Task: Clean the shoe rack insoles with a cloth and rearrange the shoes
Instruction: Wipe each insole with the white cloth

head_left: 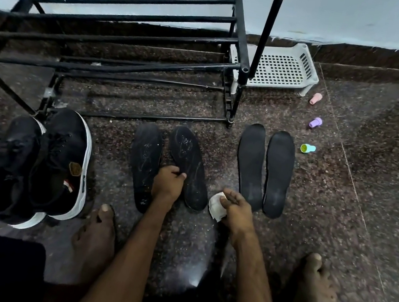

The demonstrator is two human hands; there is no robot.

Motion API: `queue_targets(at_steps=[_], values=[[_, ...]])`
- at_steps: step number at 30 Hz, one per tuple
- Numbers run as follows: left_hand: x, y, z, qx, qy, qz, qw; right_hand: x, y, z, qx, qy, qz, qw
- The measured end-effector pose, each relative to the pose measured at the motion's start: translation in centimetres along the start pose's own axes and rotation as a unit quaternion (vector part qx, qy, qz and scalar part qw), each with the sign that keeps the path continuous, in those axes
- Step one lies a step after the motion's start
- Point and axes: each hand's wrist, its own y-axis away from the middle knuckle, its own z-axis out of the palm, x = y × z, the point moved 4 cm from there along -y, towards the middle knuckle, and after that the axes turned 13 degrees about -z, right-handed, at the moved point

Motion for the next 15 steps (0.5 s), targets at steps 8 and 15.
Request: queue_targets(at_steps=[8,15], values=[[2.4,5.1,-1.9,-0.133,0.104,0.158,0.973,-5.4,1.5,0.9,-0.073,0.051,-0.131,0.987],[4.6,10.5,-4.5,-0.256,0.081,0.174,0.948,-9.6,4.8,-0.3,-0.114,0.085,-0.266,0.954]])
